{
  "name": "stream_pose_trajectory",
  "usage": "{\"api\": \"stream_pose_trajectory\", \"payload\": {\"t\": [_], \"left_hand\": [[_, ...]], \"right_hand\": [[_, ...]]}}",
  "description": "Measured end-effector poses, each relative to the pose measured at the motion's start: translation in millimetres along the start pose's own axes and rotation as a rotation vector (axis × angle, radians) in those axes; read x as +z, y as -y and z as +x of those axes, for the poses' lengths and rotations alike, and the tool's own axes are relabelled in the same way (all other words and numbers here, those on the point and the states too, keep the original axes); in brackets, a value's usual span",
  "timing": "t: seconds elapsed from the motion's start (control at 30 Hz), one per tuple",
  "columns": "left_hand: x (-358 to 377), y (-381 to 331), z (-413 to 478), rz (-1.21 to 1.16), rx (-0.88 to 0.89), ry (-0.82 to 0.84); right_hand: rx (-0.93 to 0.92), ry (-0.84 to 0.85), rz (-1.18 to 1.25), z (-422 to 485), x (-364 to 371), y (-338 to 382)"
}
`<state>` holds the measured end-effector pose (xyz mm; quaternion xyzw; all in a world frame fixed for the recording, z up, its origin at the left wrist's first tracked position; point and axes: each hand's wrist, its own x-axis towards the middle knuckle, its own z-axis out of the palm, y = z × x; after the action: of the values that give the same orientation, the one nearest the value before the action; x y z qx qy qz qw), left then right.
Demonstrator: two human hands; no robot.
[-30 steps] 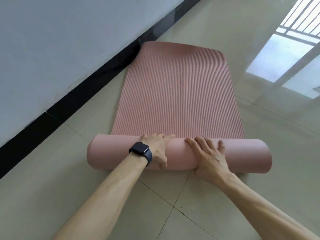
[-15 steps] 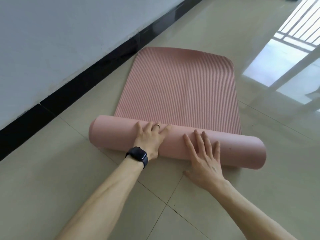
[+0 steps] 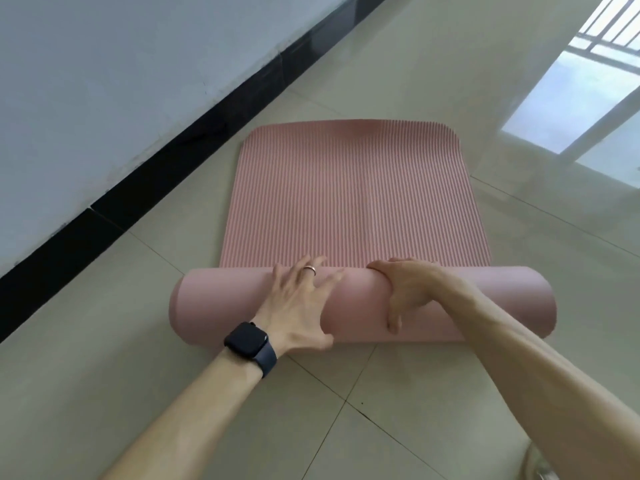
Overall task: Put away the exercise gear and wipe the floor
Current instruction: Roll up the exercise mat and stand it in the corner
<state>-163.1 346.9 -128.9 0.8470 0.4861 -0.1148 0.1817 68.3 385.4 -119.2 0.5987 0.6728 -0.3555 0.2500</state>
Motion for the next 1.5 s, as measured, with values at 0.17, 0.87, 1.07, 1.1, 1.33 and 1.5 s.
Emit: {"api": "stream_pose_trajectory", "payload": {"t": [0.17, 0.87, 1.07, 1.1, 1.33, 1.5], "left_hand": [[18.5, -1.1, -2.7, 0.300, 0.013, 0.035], [9.9, 9.5, -27.1, 0.103, -0.056, -0.099], [34.4, 9.9, -16.4, 0.302, -0.118, -0.135], [27.2, 12.5, -10.2, 0.279, -0.115, -0.116], [-28.5, 30.1, 27.2, -0.083, -0.160, 0.239], [-26.1, 45.9, 4.5, -0.590, -0.183, 0.551]], "right_hand": [[-0.033, 0.115, 0.127, -4.3, 2.7, 2.1], [-0.019, -0.245, -0.093, -11.0, 8.0, 15.4], [-0.029, -0.233, -0.020, -14.2, 14.3, 19.5], [-0.069, -0.307, -0.022, -20.2, 25.4, 18.9], [-0.063, -0.707, -0.196, -25.3, 96.4, 38.5], [-0.189, -0.385, -0.306, -31.9, 51.1, 40.6]]}}
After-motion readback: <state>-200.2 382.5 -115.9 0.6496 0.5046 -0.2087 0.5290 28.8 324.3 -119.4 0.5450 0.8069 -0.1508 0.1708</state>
